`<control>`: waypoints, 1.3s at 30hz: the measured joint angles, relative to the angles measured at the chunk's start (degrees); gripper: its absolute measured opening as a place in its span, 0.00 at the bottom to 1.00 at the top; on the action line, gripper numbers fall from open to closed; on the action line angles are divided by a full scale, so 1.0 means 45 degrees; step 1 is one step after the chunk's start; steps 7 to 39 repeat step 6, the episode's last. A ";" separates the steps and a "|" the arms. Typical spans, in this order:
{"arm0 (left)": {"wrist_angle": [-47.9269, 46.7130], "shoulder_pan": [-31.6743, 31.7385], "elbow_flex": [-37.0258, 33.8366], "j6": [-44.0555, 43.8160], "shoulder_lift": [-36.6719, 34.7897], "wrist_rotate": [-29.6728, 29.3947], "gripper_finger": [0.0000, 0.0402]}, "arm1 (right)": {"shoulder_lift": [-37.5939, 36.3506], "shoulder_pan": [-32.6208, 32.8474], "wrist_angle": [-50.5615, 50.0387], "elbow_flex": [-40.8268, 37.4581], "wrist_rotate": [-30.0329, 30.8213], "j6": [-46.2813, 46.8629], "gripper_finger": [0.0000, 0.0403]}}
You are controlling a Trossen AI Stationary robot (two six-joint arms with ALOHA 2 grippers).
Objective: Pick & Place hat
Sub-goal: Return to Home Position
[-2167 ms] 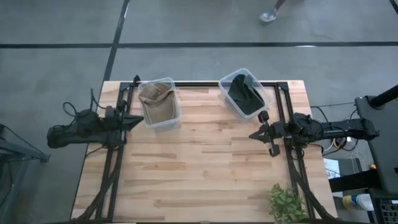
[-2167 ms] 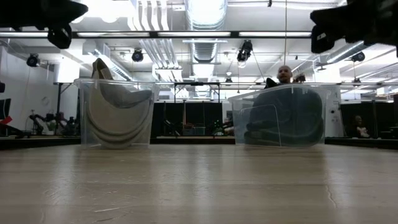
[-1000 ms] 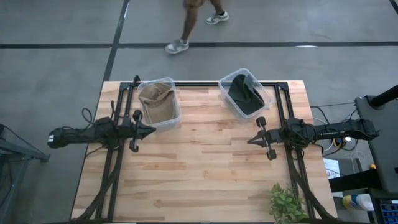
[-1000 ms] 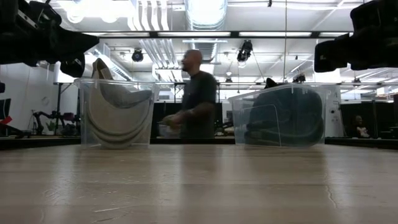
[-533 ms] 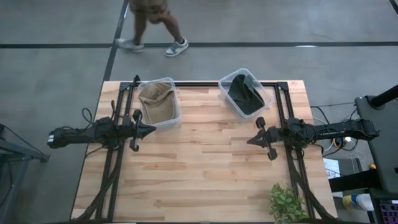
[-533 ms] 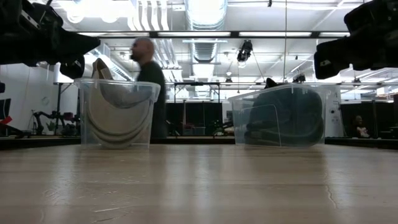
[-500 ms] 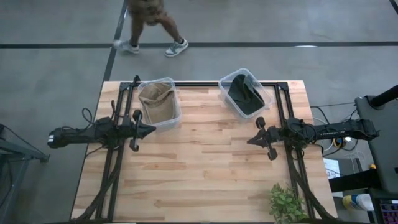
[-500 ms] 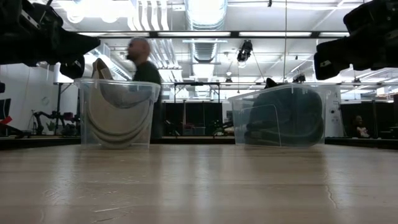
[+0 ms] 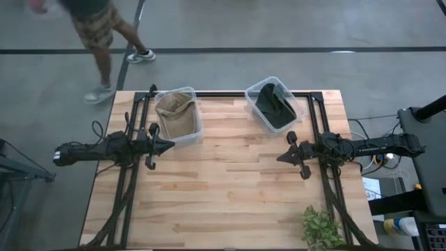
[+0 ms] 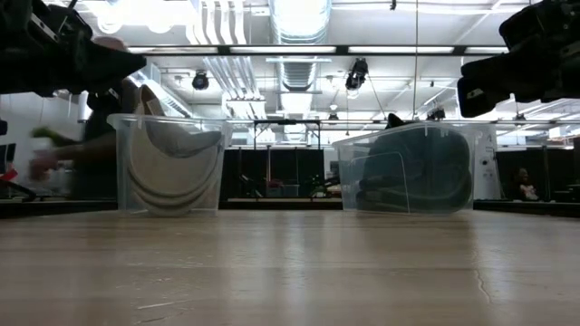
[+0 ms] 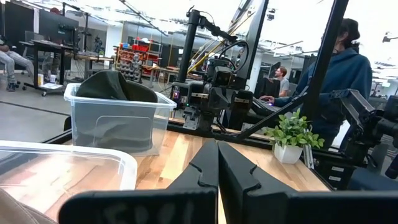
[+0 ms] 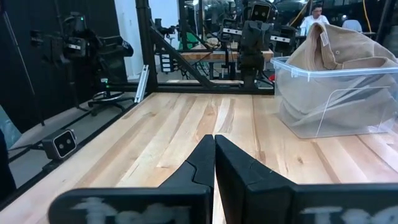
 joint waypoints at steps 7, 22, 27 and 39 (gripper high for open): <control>0.0000 0.0002 0.0006 0.0000 0.0005 0.0000 0.00 | 0.0000 0.0000 0.0000 0.0000 0.0000 0.0043 0.02; 0.0000 0.0002 0.0006 0.0000 0.0005 0.0000 0.00 | 0.0000 0.0000 0.0000 0.0000 0.0000 0.0043 0.02; 0.0000 0.0002 0.0006 0.0000 0.0005 0.0000 0.00 | 0.0000 0.0000 0.0000 0.0000 0.0000 0.0043 0.02; 0.0000 0.0002 0.0006 0.0000 0.0005 0.0000 0.00 | 0.0000 0.0000 0.0000 0.0000 0.0000 0.0043 0.02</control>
